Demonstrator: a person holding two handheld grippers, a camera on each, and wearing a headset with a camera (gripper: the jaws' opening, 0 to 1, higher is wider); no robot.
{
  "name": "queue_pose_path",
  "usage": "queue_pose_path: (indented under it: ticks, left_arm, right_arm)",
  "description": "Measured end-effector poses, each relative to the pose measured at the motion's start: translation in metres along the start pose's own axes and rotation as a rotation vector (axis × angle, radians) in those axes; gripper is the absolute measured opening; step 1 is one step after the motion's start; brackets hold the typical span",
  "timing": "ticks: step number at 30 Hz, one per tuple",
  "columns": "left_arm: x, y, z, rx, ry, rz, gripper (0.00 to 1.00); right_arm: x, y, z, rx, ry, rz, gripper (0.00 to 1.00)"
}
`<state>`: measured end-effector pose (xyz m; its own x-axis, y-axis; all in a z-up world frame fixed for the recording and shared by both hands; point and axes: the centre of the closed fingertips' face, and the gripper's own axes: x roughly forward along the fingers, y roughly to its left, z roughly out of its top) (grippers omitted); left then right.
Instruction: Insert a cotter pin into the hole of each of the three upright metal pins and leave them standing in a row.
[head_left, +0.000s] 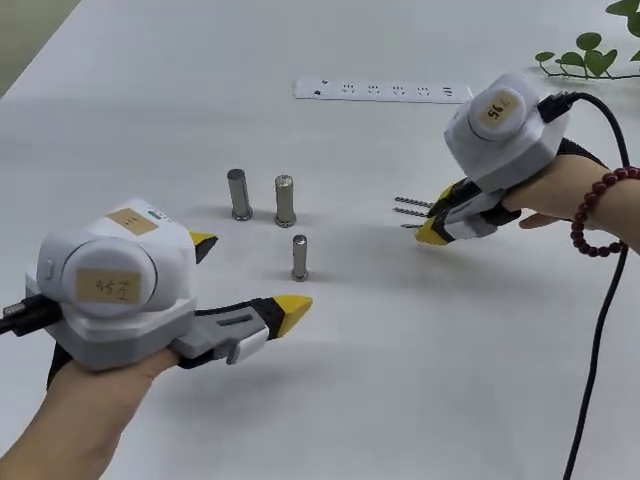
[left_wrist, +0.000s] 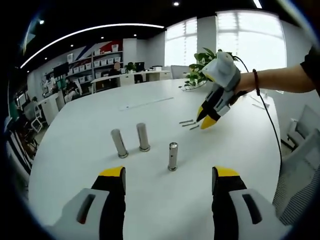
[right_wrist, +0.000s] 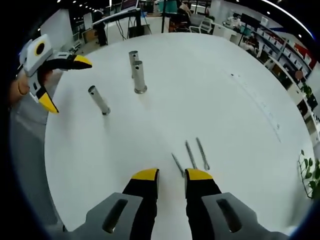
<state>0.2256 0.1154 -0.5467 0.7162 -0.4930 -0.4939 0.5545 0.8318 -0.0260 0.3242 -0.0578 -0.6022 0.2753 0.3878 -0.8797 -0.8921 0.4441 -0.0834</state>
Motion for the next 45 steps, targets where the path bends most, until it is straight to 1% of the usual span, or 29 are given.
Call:
queue_pose_path:
  ticks: [3,7,9,10,12,14,16,18,22,25,27,29,31,33,36,38,41,45]
  left_arm:
    - [-0.001,0.001,-0.002,0.004,0.008,0.004,0.69]
    - [0.0,-0.002,-0.005,0.007,0.023,-0.011,0.69]
    - [0.0,-0.004,-0.005,0.006,0.021,-0.026,0.7]
    - [0.0,-0.005,-0.004,0.003,0.019,-0.031,0.71]
    - [-0.001,-0.006,-0.002,0.004,0.012,-0.036,0.71]
    - [-0.001,-0.006,-0.002,0.006,0.013,-0.037,0.71]
    - [-0.002,-0.005,-0.002,0.006,0.016,-0.035,0.71]
    - [-0.002,-0.004,-0.003,0.002,0.018,-0.032,0.71]
    - [-0.003,-0.003,-0.004,0.003,0.025,-0.025,0.71]
    - [-0.004,-0.003,-0.005,-0.014,0.025,-0.03,0.71]
    - [-0.004,-0.003,-0.005,-0.029,0.022,-0.033,0.71]
    - [-0.005,-0.003,-0.004,-0.03,0.022,-0.031,0.71]
    - [-0.005,-0.004,-0.004,-0.039,0.021,-0.04,0.71]
    - [-0.004,-0.004,-0.003,-0.048,0.02,-0.045,0.71]
    - [-0.005,-0.004,0.0,-0.045,0.013,-0.044,0.71]
    - [-0.005,-0.004,0.001,-0.046,0.011,-0.045,0.71]
    - [-0.006,-0.003,-0.001,-0.042,0.023,-0.045,0.7]
    - [-0.007,-0.005,-0.001,-0.019,0.029,-0.057,0.66]
  right_arm:
    - [0.005,-0.003,-0.006,-0.033,0.036,0.004,0.15]
    - [0.008,-0.009,-0.006,-0.046,0.048,0.001,0.13]
    - [0.012,-0.017,-0.004,-0.05,0.049,0.021,0.13]
    - [0.011,-0.014,-0.005,-0.045,0.052,0.04,0.13]
    - [0.01,-0.013,-0.004,-0.023,0.055,0.058,0.12]
    - [0.011,-0.014,-0.004,-0.029,0.067,0.079,0.12]
    - [0.011,-0.013,-0.004,-0.034,0.08,0.086,0.1]
    - [0.01,-0.014,-0.006,-0.064,0.099,0.085,0.07]
    - [0.01,-0.012,-0.007,-0.081,0.127,0.09,0.05]
    - [0.009,-0.009,-0.007,-0.098,0.15,0.085,0.03]
    - [0.009,-0.01,-0.009,-0.103,0.168,0.073,0.0]
    - [0.01,-0.011,-0.01,-0.105,0.182,0.061,0.0]
    - [0.01,-0.01,-0.01,-0.108,0.198,0.053,0.0]
    - [0.01,-0.01,-0.01,-0.129,0.212,0.048,0.0]
    - [0.009,-0.01,-0.01,-0.138,0.21,0.049,0.0]
    - [0.008,-0.009,-0.011,-0.149,0.195,0.055,0.0]
    - [0.008,-0.01,-0.01,-0.124,0.177,0.06,0.0]
    - [0.004,-0.01,-0.009,-0.135,0.152,0.048,0.0]
